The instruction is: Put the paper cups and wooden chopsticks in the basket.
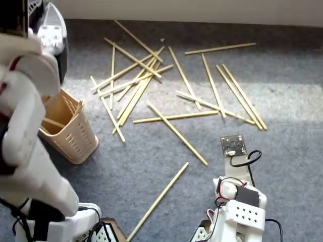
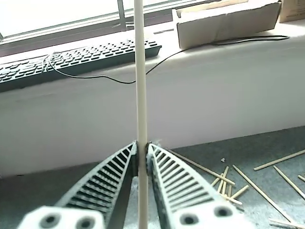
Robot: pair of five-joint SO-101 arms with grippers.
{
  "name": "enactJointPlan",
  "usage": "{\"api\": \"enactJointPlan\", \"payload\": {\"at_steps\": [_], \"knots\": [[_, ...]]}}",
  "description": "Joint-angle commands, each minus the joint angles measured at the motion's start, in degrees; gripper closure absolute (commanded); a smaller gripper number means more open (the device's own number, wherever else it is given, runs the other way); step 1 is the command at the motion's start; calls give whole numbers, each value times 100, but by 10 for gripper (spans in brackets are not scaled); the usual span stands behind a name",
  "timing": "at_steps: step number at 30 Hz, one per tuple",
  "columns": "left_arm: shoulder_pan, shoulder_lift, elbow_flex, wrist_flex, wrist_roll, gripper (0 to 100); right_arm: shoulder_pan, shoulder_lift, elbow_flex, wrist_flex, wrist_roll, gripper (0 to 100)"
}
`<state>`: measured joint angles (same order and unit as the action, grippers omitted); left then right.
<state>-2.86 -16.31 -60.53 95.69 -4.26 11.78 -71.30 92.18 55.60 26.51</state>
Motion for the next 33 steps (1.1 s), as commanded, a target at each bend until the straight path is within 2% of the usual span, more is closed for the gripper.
{"api": "enactJointPlan", "payload": {"at_steps": [1,7,10,13,16,19,21,23,33], "knots": [[145,-708,84,519,-53,997,-119,57,13,-145,62,940],[-110,-2035,2000,510,-70,997,-119,57,13,-145,62,940],[-110,-2870,3565,18,-70,997,-110,57,22,-136,62,940],[-119,-3767,5560,-1055,-237,997,-110,57,22,-136,62,940],[-145,-4646,7521,-2629,-369,997,-110,57,22,-136,62,940],[-154,-5209,8954,-4123,-387,997,-110,57,22,-136,62,940],[-242,-5305,9525,-4809,-387,997,-110,57,22,-136,62,940],[-400,-5305,9815,-5169,-369,997,-110,57,22,-136,62,940],[-1121,-5305,10835,-6286,-352,995,-110,57,22,-136,62,940]]}}
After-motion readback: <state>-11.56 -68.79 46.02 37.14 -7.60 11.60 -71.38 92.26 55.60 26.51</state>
